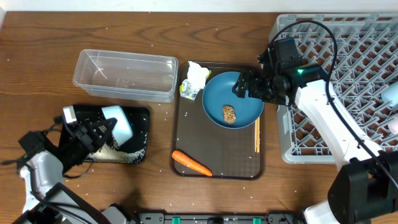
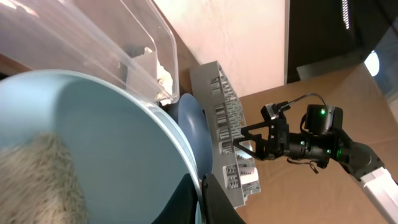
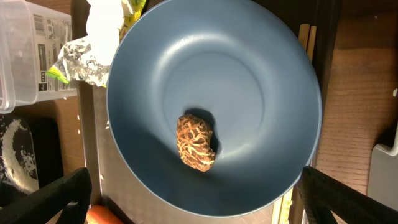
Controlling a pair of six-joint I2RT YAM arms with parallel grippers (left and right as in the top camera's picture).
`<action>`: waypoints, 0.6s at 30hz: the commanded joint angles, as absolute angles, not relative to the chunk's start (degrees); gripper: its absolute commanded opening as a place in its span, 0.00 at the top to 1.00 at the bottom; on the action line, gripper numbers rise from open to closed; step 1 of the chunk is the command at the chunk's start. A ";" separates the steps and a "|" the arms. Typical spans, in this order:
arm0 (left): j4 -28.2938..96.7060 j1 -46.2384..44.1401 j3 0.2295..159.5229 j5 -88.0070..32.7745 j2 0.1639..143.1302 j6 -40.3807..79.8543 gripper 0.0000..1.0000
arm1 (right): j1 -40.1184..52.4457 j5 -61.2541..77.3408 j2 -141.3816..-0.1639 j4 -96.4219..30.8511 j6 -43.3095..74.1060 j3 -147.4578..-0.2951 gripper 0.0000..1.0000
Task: Sort waste into correct bins and load items into the dishwasher rack
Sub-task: 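Shake the tilted bowl with the left gripper to empty remaining rice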
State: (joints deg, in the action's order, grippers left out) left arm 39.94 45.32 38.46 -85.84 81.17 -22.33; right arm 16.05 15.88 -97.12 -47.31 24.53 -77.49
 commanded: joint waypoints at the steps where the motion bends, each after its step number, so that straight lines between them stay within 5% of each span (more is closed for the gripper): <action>1: 39.09 46.00 37.08 -90.13 81.67 -25.67 0.94 | 16.69 16.10 -97.10 -47.18 24.14 -77.56 0.01; 18: 27.90 47.86 36.82 -90.02 81.67 -30.83 0.94 | 16.69 16.10 -97.10 -47.16 24.14 -77.56 0.01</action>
State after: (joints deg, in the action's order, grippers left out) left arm 29.82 46.30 36.80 -86.41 81.41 -29.21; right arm 16.05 15.86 -97.12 -47.16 24.53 -77.49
